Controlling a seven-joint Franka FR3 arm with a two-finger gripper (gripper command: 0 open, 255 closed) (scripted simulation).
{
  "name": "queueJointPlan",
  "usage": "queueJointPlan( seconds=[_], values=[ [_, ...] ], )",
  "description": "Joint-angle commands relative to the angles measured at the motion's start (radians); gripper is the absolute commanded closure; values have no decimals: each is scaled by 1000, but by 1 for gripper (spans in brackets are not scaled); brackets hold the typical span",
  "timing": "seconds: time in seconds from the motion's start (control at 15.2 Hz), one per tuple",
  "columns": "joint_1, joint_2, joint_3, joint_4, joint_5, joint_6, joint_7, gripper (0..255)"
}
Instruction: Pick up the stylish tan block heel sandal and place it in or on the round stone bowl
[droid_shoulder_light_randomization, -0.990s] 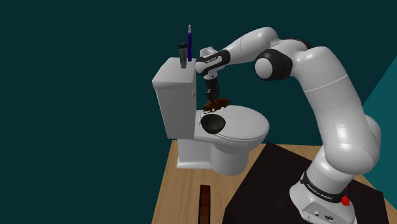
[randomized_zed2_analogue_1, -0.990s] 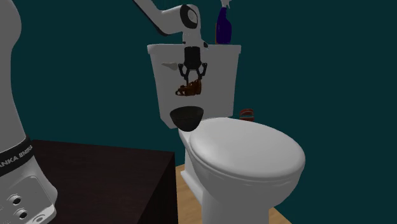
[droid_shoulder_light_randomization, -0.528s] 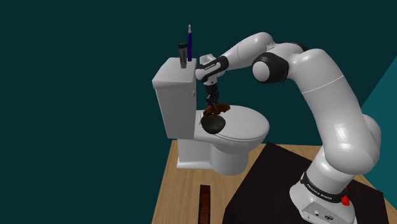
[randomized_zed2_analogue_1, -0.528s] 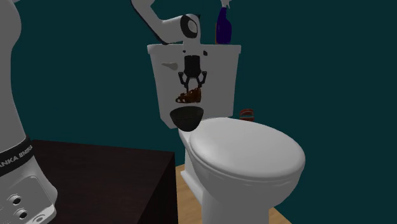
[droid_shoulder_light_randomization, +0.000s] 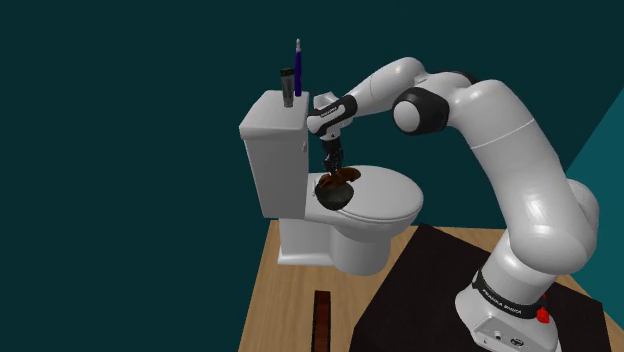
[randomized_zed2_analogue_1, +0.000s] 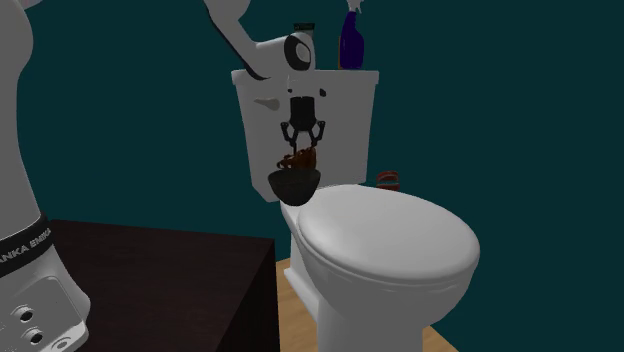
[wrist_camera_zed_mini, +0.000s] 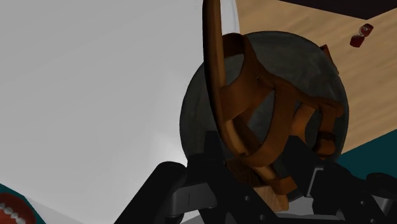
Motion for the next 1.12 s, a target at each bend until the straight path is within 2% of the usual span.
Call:
queueJointPlan(
  seconds=[0.0,0.2,0.26,0.59,0.86,1.06],
  values=[
    [0,1,0,2,0,0,0,255],
    [0,1,0,2,0,0,0,255],
    [0,1,0,1,0,0,0,0],
    [0,1,0,1,0,0,0,0],
    [2,-21,-3,94,-4,-114,3,0],
    [2,-21,-3,94,-4,-114,3,0]
  ],
)
